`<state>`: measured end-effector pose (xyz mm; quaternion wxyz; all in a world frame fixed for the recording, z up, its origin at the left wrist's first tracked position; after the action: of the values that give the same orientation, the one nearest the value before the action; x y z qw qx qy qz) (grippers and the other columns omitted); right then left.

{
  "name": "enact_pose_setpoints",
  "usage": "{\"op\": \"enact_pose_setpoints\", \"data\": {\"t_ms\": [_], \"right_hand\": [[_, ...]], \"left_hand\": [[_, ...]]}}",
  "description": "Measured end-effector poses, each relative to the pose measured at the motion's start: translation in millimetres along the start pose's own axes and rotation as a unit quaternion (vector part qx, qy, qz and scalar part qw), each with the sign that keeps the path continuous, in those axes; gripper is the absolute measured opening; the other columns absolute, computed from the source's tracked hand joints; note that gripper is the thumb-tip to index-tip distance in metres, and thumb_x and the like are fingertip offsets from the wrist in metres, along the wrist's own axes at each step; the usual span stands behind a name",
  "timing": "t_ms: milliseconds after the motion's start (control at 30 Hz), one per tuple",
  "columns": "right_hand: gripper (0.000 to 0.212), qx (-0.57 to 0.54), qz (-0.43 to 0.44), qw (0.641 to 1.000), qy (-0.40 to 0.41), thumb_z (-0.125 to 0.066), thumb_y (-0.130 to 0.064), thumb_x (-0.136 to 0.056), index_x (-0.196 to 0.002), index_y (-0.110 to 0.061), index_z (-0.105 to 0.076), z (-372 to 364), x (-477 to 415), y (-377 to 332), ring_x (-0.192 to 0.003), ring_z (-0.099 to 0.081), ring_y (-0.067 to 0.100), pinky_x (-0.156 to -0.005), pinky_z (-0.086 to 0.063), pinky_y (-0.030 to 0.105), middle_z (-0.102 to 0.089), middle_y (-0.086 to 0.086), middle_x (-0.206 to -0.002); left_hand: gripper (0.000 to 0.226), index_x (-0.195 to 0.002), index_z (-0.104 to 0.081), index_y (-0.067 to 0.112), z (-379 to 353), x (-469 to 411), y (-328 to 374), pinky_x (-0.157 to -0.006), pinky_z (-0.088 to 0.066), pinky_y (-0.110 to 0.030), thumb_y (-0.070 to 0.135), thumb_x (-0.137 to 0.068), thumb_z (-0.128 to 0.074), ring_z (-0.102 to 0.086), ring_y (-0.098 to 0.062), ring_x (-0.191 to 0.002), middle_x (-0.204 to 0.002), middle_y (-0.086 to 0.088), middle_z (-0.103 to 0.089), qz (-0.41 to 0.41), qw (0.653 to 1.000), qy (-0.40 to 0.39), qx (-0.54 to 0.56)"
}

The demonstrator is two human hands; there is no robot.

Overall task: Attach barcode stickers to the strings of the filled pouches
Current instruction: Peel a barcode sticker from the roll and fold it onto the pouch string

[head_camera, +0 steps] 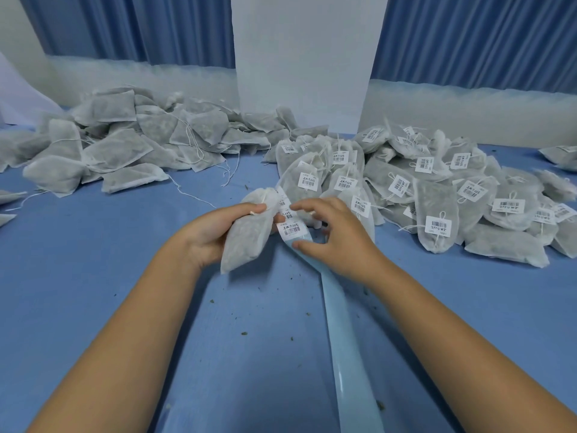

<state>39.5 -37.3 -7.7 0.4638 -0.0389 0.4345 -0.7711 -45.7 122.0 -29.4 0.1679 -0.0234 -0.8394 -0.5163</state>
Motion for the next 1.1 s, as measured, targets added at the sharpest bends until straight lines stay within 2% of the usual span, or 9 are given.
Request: {"op": "enact_pose_setpoints", "data": {"t_ms": [100,167,300,467,633,700,867,967,1100], "right_hand": [[0.040,0.099,0.068,0.993,0.018,-0.078,-0.017,-0.079,-0.117,-0.023,-0.068,-2.2,2.5,-6.2,-0.108,-0.042,0.010,-0.095,-0.025,0.006,-0.053,-0.004,-0.114],[0.033,0.132,0.081,0.988,0.016,-0.077,-0.017,-0.081,-0.114,-0.017,-0.071,-5.3,2.9,-6.6,-0.106,-0.045,0.016,-0.093,-0.027,0.009,-0.059,-0.001,-0.109],[0.018,0.141,0.076,0.986,0.043,-0.072,-0.021,-0.087,-0.103,-0.015,-0.075,-2.7,3.0,-5.6,-0.100,-0.053,0.020,-0.090,-0.037,0.022,-0.065,0.000,-0.100],[0.021,0.134,0.116,0.983,0.040,-0.075,-0.018,-0.084,-0.105,-0.014,-0.075,-2.2,5.2,-12.9,-0.096,-0.055,0.021,-0.089,-0.035,0.019,-0.067,0.003,-0.097],[0.025,0.166,0.149,0.975,0.015,-0.077,-0.017,-0.082,-0.106,-0.011,-0.074,-5.2,5.9,-16.9,-0.095,-0.057,0.026,-0.090,-0.039,0.028,-0.069,0.006,-0.097],[0.022,0.163,0.151,0.975,0.026,-0.075,-0.017,-0.085,-0.106,-0.012,-0.075,-3.8,6.3,-16.8,-0.092,-0.058,0.025,-0.087,-0.040,0.028,-0.071,0.005,-0.096],[0.014,0.085,0.073,0.992,0.060,-0.074,-0.019,-0.085,-0.098,-0.019,-0.075,-5.0,4.0,-7.9,-0.086,-0.059,0.011,-0.076,-0.042,0.021,-0.068,-0.013,-0.085],[0.011,0.005,0.015,0.998,0.062,-0.077,-0.023,-0.083,-0.094,-0.019,-0.076,-7.8,2.7,0.4,-0.082,-0.063,0.000,-0.071,-0.041,0.008,-0.068,-0.018,-0.081],[0.008,-0.029,-0.011,0.998,0.047,-0.072,-0.022,-0.087,-0.090,-0.023,-0.079,-6.9,1.3,3.9,-0.081,-0.067,0.003,-0.068,-0.047,0.014,-0.075,-0.015,-0.084]], "left_hand": [[0.036,-0.114,-0.064,0.002,-1.6,0.1,0.5,-0.052,-0.052,-0.016,0.021,-0.084,-0.059,-0.072,-0.012,-0.064,-0.097,-0.011,-0.076,-0.007,1.000,-0.008,0.006],[0.036,-0.112,-0.066,0.002,-1.2,0.1,0.5,-0.052,-0.052,-0.016,0.022,-0.084,-0.060,-0.070,-0.012,-0.062,-0.101,-0.011,-0.075,-0.007,1.000,-0.010,0.000],[0.028,-0.100,-0.079,0.009,1.4,-0.8,-1.7,-0.058,-0.054,-0.019,0.026,-0.084,-0.063,-0.068,-0.010,-0.064,-0.107,-0.009,-0.073,0.006,1.000,-0.019,-0.019],[0.026,-0.092,-0.081,0.010,-3.4,1.4,-0.6,-0.058,-0.054,-0.020,0.025,-0.083,-0.061,-0.069,-0.013,-0.072,-0.106,-0.007,-0.074,-0.007,0.999,-0.033,-0.030],[0.040,-0.115,-0.063,0.001,-8.5,6.3,-0.2,-0.045,-0.049,-0.017,0.022,-0.082,-0.057,-0.065,-0.012,-0.053,-0.097,-0.009,-0.076,0.004,0.999,-0.025,-0.023],[0.041,-0.117,-0.061,0.000,-10.9,7.6,0.3,-0.044,-0.048,-0.016,0.023,-0.083,-0.055,-0.065,-0.010,-0.052,-0.093,-0.009,-0.076,0.005,0.999,-0.030,-0.032],[0.037,-0.114,-0.063,0.001,-13.1,7.6,0.0,-0.047,-0.049,-0.016,0.023,-0.085,-0.054,-0.068,-0.011,-0.057,-0.098,-0.010,-0.076,0.006,0.998,-0.054,-0.041],[0.034,-0.110,-0.067,0.003,-12.4,6.5,-1.1,-0.053,-0.051,-0.015,0.023,-0.085,-0.056,-0.071,-0.011,-0.062,-0.101,-0.011,-0.076,0.003,0.997,-0.059,-0.052],[0.037,-0.114,-0.067,0.004,-7.8,4.8,-1.1,-0.057,-0.051,-0.015,0.025,-0.085,-0.058,-0.072,-0.009,-0.071,-0.106,-0.012,-0.075,0.001,0.996,-0.051,-0.067]]}}
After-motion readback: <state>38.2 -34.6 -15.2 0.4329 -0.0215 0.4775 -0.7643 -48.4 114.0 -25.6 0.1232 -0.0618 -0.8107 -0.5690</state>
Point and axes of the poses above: each hand's wrist, its own x-axis away from the middle knuckle, its own z-axis out of the back of the hand, y = z × x, the point moved 5 cm from there along -x, towards the middle knuckle
